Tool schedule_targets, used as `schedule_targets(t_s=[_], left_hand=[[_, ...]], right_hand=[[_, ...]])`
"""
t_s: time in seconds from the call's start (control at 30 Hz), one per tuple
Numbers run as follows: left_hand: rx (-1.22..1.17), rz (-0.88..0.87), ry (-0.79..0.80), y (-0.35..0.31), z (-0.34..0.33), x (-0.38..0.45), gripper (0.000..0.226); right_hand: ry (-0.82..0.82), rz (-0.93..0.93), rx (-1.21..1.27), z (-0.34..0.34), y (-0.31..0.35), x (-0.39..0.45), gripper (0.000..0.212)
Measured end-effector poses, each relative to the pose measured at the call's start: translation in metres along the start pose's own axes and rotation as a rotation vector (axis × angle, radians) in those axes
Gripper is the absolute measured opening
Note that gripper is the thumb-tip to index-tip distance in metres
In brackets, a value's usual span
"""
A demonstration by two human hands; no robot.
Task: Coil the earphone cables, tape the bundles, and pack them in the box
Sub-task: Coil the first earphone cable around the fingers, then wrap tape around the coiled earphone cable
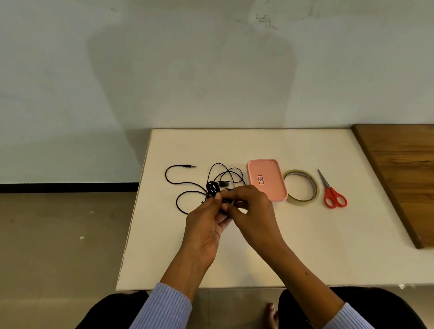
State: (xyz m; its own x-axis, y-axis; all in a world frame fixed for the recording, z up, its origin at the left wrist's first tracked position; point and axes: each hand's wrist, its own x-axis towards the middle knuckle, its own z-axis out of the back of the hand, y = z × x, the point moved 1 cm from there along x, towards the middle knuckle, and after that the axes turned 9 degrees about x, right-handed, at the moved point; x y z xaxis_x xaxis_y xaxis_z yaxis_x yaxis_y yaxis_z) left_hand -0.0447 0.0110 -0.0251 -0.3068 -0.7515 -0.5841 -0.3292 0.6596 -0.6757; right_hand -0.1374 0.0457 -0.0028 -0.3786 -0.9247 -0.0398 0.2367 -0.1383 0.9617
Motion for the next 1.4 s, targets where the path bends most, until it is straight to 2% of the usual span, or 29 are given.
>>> schedule_targets(t_s=[0.1,0.2,0.37,0.47,0.57,0.67,0.77,0.87,1.03,1.23,1.3,1.4], left_hand=[[0.018,-0.022,-0.028,-0.001,-0.001,-0.002,0.021],[0.147,-0.086,-0.109,-0.005,-0.003,-0.005,0.016],[0.359,-0.190,-0.151,-0.011,-0.010,-0.008,0.024],[0.702,-0.407,-0.113,-0.009,-0.013,-0.008,0.026],[0.944,-0.545,-0.036,-0.005,-0.016,-0.012,0.026],[1.074,-0.624,0.050,0.001,-0.021,-0.015,0.023],[1.093,-0.638,0.081,0.001,-0.021,-0.013,0.023],[1.072,-0.597,0.074,-0.001,-0.020,-0.010,0.025],[0.973,-0.481,0.088,-0.008,-0.024,-0.017,0.026],[0.777,-0.323,0.111,-0.018,-0.021,-0.025,0.029],[0.737,-0.284,0.120,-0.020,-0.019,-0.027,0.029],[0.652,-0.232,0.138,-0.022,-0.018,-0.030,0.027]], right_hand=[[0.014,-0.015,0.016,0.000,0.001,0.000,0.025],[-0.033,0.003,0.059,0.002,0.001,-0.003,0.024],[-0.047,0.080,0.078,0.016,0.006,-0.006,0.013],[-0.162,0.114,0.031,0.044,0.006,0.000,0.007],[-0.342,0.101,-0.083,0.079,-0.006,0.008,0.010],[-0.428,-0.046,-0.298,0.105,-0.031,0.014,0.015],[-0.184,-0.221,-0.622,0.107,-0.056,0.014,0.035],[-0.040,-0.214,-0.841,0.098,-0.066,0.010,0.035],[-0.020,-0.228,-0.924,0.094,-0.064,0.004,0.019],[-0.097,-0.254,-0.834,0.098,-0.031,-0.018,0.015],[-0.151,-0.215,-0.769,0.098,-0.015,-0.030,0.015],[-0.190,-0.060,-0.657,0.088,0.008,-0.048,0.013]])
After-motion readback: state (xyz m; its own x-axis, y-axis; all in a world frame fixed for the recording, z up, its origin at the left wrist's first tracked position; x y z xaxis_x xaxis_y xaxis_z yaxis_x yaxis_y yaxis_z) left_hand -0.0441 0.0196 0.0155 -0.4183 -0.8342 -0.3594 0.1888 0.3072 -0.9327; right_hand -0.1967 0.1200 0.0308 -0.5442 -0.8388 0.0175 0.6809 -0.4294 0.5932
